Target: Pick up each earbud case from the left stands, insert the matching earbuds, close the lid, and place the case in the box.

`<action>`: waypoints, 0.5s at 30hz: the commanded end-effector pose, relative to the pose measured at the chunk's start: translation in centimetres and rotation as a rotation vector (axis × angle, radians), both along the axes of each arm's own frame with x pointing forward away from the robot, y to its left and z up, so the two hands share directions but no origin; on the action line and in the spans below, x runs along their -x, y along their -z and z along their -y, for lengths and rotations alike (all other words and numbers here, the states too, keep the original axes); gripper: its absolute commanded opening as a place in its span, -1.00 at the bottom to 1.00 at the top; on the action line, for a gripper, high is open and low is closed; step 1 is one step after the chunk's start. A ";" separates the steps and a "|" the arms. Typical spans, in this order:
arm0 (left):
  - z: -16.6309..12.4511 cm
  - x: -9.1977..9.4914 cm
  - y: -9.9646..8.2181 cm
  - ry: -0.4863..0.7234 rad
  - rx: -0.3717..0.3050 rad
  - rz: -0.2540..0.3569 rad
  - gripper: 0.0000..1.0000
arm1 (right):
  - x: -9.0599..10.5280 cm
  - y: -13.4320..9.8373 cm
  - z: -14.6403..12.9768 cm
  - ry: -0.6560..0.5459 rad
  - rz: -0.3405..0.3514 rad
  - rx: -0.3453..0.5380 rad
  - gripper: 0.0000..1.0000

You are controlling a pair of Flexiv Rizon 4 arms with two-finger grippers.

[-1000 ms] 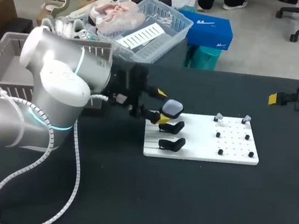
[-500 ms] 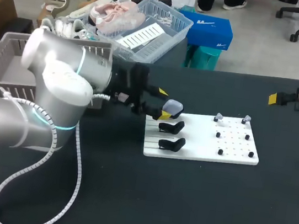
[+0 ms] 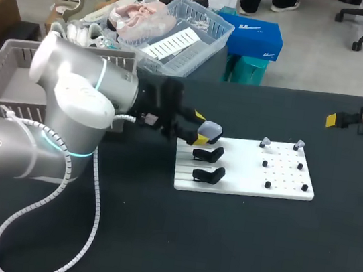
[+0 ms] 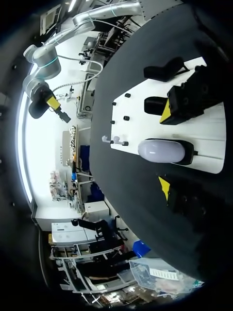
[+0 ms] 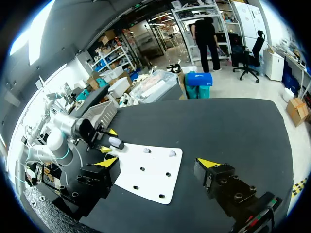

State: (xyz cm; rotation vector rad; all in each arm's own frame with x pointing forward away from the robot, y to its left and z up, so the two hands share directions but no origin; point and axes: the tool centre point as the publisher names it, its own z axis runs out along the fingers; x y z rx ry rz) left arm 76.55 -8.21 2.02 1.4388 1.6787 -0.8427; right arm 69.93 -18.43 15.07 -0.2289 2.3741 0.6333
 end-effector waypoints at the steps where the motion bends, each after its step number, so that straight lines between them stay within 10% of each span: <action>1: 0.2 -0.4 0.2 0.002 -0.008 -0.005 0.29 | 0.0 0.0 0.0 -0.001 0.000 0.000 1.00; 15: -0.4 -0.9 0.4 -0.003 -0.021 -0.004 0.31 | 0.0 0.0 0.0 -0.001 0.000 0.000 1.00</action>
